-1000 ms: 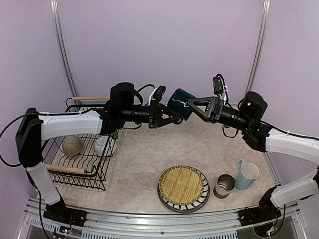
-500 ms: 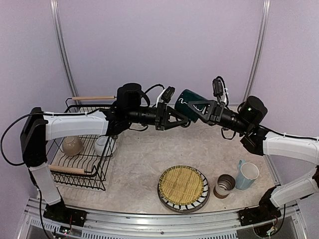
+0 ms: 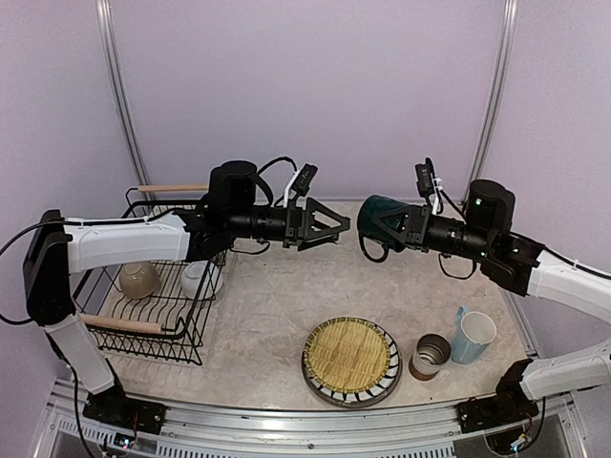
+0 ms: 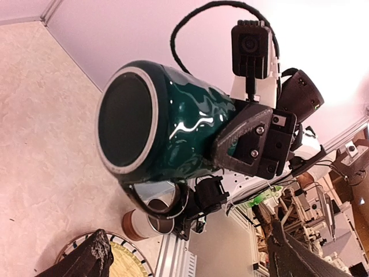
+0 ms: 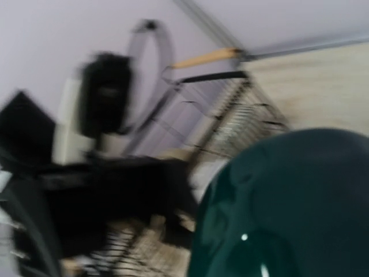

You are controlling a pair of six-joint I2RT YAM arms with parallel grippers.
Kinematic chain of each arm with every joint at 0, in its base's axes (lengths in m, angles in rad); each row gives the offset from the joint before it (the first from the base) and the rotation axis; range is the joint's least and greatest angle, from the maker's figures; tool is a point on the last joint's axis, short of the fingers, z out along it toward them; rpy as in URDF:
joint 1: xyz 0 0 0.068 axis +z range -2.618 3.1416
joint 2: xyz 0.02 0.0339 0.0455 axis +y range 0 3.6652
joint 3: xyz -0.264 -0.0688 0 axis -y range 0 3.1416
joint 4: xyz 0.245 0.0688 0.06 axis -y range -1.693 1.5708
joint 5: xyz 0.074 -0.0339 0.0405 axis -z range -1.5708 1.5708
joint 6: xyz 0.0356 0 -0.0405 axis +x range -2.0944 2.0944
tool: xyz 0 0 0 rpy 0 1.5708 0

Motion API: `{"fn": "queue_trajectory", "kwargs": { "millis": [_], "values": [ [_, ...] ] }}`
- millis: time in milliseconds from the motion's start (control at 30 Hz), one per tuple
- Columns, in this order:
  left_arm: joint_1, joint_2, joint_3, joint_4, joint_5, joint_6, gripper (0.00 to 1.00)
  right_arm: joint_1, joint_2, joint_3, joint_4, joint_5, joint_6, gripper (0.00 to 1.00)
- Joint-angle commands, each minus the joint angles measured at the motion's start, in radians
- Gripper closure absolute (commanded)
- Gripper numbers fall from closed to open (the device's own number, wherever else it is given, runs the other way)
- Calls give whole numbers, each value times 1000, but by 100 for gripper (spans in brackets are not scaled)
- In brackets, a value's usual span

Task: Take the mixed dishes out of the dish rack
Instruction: Place the cup at the corner of the board.

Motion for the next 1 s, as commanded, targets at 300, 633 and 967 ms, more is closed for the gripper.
{"fn": "queue_trajectory", "kwargs": {
  "millis": [300,633,967],
  "values": [
    [29,-131,-8,-213,-139,213,7,-80,10,274,-1088,900,-176,100],
    [27,-157,-39,-234,-161,228,6,-392,-85,65,-1046,782,-31,100],
    [43,-200,-12,-358,-285,223,6,-544,-109,-81,-1037,631,112,100]
  ]
}}
